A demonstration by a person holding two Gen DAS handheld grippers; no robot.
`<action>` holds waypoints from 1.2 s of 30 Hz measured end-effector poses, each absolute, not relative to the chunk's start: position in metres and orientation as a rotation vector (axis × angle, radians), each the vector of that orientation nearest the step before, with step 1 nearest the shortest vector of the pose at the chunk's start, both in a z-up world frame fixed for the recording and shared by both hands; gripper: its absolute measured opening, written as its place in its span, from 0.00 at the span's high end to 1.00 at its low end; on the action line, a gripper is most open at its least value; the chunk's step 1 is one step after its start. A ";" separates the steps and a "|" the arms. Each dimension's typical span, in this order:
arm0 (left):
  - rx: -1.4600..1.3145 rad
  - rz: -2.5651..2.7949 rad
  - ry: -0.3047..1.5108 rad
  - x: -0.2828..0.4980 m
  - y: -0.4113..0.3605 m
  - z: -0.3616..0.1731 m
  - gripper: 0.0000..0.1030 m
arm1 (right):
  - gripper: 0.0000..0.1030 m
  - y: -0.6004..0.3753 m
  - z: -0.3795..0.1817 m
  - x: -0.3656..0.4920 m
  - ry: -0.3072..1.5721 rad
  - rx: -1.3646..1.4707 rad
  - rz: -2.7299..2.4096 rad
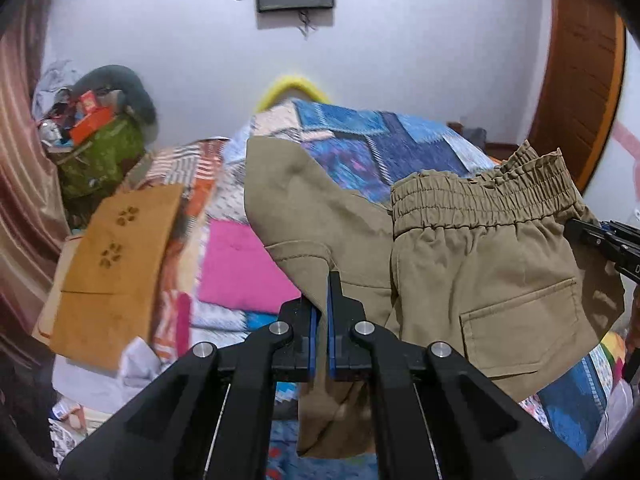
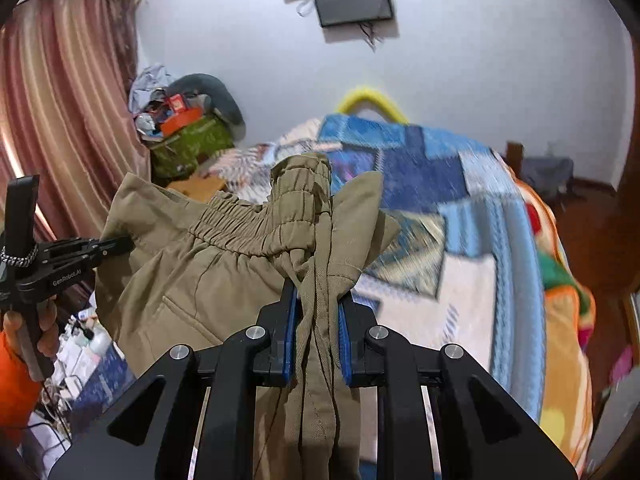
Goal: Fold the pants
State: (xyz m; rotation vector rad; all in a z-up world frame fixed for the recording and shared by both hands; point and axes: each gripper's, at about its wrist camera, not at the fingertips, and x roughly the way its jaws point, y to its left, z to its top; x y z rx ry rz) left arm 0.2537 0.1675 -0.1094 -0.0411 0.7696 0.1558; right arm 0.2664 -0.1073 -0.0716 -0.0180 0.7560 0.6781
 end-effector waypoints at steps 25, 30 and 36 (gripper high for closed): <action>-0.185 0.301 0.918 0.385 0.352 -0.227 0.96 | 0.85 0.075 -0.151 0.374 0.789 -0.094 0.770; -0.197 0.329 1.057 0.402 0.361 -0.282 0.89 | 0.85 0.079 -0.186 0.385 0.876 -0.114 0.753; -0.171 0.383 1.108 0.389 0.370 -0.306 0.60 | 0.68 0.074 -0.210 0.387 0.959 -0.175 0.687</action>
